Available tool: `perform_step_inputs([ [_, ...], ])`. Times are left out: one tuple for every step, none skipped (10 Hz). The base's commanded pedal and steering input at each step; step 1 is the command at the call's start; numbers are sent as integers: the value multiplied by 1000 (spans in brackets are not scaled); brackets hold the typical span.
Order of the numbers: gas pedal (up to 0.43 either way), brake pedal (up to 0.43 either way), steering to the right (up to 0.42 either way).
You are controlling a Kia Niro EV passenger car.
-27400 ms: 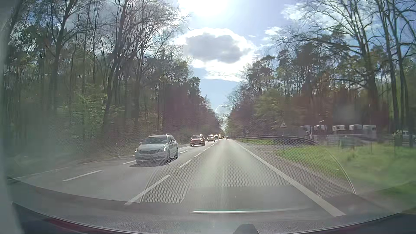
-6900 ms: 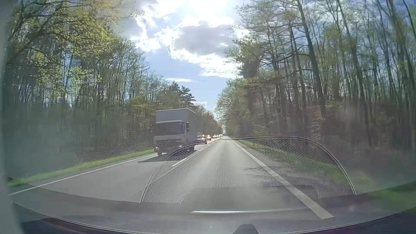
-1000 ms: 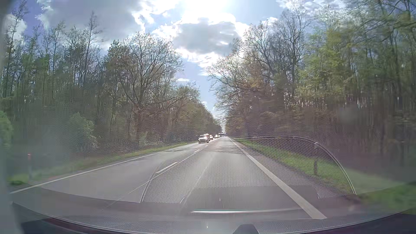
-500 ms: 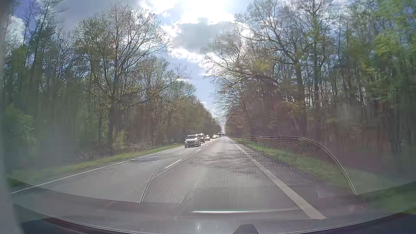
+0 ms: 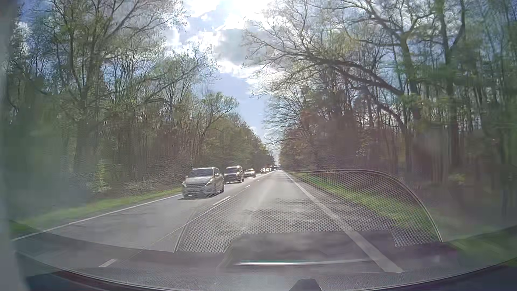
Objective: Follow the waypoints while adhering to traffic rules and regulations
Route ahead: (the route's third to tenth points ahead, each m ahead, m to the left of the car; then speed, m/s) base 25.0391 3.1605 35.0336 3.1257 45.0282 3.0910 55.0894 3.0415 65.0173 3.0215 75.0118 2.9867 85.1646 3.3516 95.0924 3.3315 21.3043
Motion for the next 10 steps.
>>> perform_step_inputs([
  [130,0,-2],
  [130,0,-3],
  [130,0,-3],
  [130,0,-3],
  [130,0,-3],
  [130,0,-3],
  [130,0,-3],
  [130,0,-3],
  [130,0,-3],
  [130,0,-3],
])
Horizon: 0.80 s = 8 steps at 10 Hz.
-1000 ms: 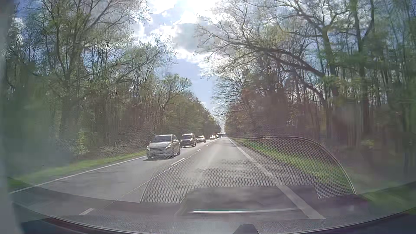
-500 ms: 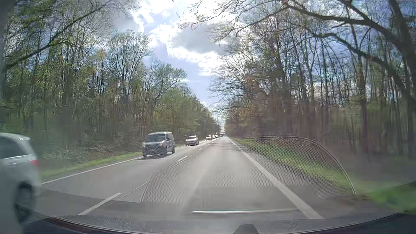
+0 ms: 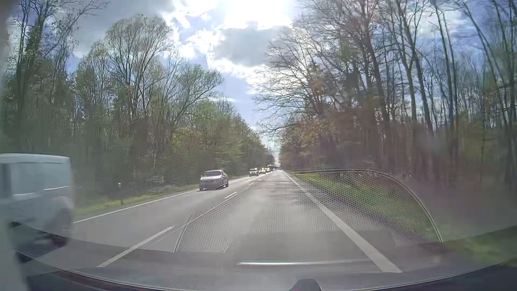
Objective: Follow the waypoints while adhering to traffic rules and regulations
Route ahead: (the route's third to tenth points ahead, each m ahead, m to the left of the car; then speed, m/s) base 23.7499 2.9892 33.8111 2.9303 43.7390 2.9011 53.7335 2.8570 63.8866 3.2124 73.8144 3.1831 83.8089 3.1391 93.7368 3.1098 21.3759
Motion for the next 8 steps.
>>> perform_step_inputs([
  [130,0,-3],
  [130,0,-3],
  [130,0,-3],
  [130,0,-3],
  [130,0,-3],
  [130,0,-3],
  [130,0,-3],
  [130,0,-3],
])
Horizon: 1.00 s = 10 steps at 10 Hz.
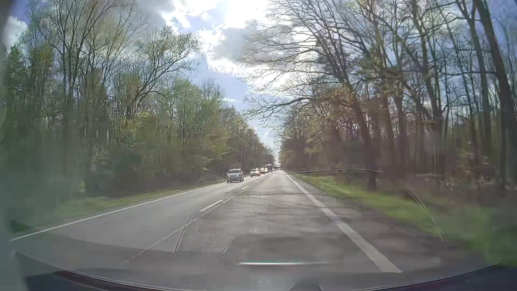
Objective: Follow the waypoints while adhering to traffic rules and regulations
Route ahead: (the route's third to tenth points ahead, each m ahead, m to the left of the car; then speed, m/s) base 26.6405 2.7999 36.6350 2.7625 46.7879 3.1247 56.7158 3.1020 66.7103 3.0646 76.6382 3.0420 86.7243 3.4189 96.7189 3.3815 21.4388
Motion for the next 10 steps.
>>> perform_step_inputs([
  [130,0,-3],
  [130,0,-3],
  [130,0,-3],
  [130,0,-3],
  [130,0,-3],
  [130,0,-3],
  [130,0,-3],
  [130,0,-3],
  [130,0,-3],
  [130,0,-3],
])
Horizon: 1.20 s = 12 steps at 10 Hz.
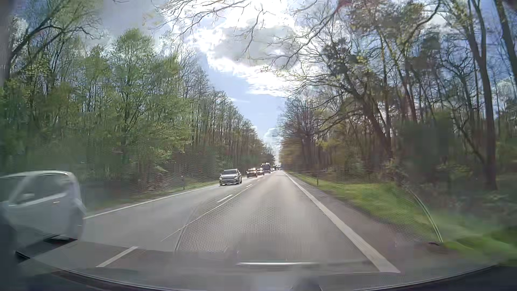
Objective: Follow the waypoints while adhering to traffic rules and regulations
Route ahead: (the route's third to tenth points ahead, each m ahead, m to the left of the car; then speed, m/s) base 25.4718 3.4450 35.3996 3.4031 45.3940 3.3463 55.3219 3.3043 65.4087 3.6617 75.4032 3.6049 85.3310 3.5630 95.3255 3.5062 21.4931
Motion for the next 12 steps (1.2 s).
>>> perform_step_inputs([
  [130,0,-2],
  [130,0,-2],
  [130,0,-2],
  [130,0,-2],
  [130,0,-2],
  [130,0,-2],
  [130,0,-2],
  [130,0,-2],
  [130,0,-2],
  [130,0,-2],
  [130,0,-2],
  [130,0,-2],
])
